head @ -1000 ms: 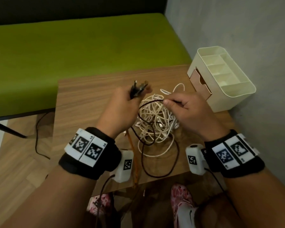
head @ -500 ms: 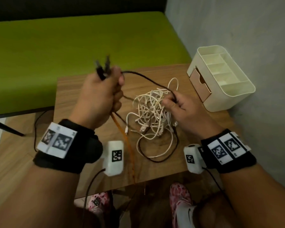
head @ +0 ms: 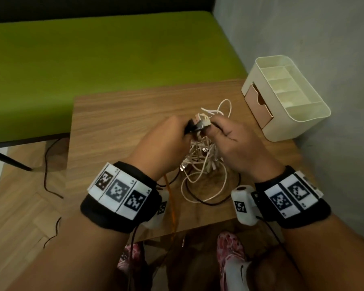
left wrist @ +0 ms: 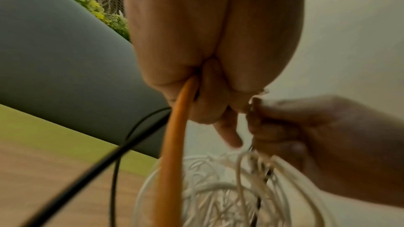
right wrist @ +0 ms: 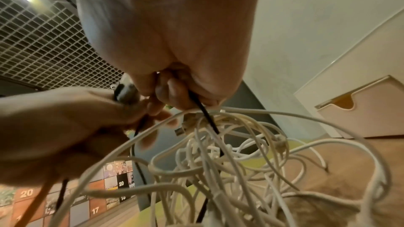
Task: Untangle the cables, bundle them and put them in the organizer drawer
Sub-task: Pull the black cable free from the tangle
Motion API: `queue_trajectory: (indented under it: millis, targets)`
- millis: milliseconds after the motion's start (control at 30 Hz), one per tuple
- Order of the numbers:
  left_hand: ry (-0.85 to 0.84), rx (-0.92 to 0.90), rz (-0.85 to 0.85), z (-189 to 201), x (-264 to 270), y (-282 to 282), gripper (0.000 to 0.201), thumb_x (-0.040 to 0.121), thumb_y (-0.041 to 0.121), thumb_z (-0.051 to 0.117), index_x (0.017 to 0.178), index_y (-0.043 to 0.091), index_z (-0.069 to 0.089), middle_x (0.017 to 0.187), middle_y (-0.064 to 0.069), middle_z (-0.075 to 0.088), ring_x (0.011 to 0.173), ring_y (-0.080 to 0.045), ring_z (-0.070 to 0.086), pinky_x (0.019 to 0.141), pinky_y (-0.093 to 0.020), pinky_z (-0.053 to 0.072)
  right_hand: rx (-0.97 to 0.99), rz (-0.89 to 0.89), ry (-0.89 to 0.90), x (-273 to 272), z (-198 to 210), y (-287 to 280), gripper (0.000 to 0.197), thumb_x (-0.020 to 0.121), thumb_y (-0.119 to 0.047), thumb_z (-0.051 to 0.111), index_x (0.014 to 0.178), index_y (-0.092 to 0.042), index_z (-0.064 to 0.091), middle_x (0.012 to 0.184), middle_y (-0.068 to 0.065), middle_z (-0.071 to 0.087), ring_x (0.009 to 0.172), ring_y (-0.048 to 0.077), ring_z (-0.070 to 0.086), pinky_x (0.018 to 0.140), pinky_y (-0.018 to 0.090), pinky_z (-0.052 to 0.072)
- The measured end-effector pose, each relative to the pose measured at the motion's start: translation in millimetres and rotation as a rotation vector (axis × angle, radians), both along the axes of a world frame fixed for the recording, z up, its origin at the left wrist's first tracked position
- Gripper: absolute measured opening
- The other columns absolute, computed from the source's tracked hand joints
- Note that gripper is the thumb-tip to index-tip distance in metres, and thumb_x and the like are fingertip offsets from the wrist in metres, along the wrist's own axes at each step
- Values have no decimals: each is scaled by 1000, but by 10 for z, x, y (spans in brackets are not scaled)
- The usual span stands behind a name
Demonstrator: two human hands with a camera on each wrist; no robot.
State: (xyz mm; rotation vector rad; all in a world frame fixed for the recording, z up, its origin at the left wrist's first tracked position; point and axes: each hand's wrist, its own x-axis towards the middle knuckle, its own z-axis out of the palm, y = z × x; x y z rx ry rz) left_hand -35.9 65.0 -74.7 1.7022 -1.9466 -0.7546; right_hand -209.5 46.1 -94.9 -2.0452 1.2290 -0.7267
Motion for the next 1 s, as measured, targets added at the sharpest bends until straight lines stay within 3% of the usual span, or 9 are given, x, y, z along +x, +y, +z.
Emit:
queue_trajectory:
  millis: [67,233,300,467,567,667,733,867,1000]
  targets:
    - [45,-21,-42,1,35,11,26,97,17,54,73,25,60,61,7,55,53,-15,49,50,-35,33,-27,-10,-56,-19,16,-10,25,102,-30,50,93,-14,66,65,-6,57,63,12,56,54,24,37]
    - [988,36,31,196,244,20,31,99,26,47,70,19,54,51,10,29,40,-6,22,39,-18,19,150,-39,33,-98,-88,-55,49,93,-61,39,100,-19,62,84,1,68,78,14,64,70,36,49]
    - [926,88,118,162,366,-2,35,104,25,44,72,15,54,51,8,27,41,-8,20,41,-18,16,162,-62,2,-110,-98,-69,39,95,-55,42,102,-22,62,87,-1,70,80,11,64,70,34,48]
    - [227,154,294,-41,530,-49,33,102,30,50,82,16,71,62,0,65,43,-12,38,46,-27,29,160,-125,-314,-91,-14,-101,17,100,-30,51,92,-19,61,70,-2,50,66,15,47,61,30,42]
    - [86,20,349,-58,452,-56,27,99,30,54,89,11,70,61,-9,56,50,-21,42,50,-32,30,82,-135,-218,-49,-11,-85,16,101,-28,53,89,-20,62,64,-10,50,59,5,45,55,24,39]
    - [154,-155,248,18,228,15,21,99,21,54,110,29,69,54,12,50,43,-5,41,43,-23,28,5,-121,-128,19,-20,-37,15,100,-24,54,86,-24,59,70,10,58,59,18,48,54,33,39]
    - [96,-109,105,37,105,49,27,98,19,54,115,36,66,69,13,64,54,1,51,50,-23,39,-22,-112,-152,49,1,-14,13,100,-21,55,88,-21,59,72,13,58,62,22,50,54,35,38]
    - [-19,-87,38,-27,51,20,22,96,17,55,77,28,56,72,6,62,71,-21,60,56,-35,39,-42,-98,-215,31,9,-11,12,100,-23,55,91,-20,61,70,1,56,60,11,49,56,31,40]
    - [608,-47,256,64,157,-59,31,103,15,45,74,20,55,53,12,53,48,-7,45,44,-21,36,180,-42,-106,-31,-69,-27,31,96,-48,46,89,-23,63,70,-2,60,66,17,58,63,38,48]
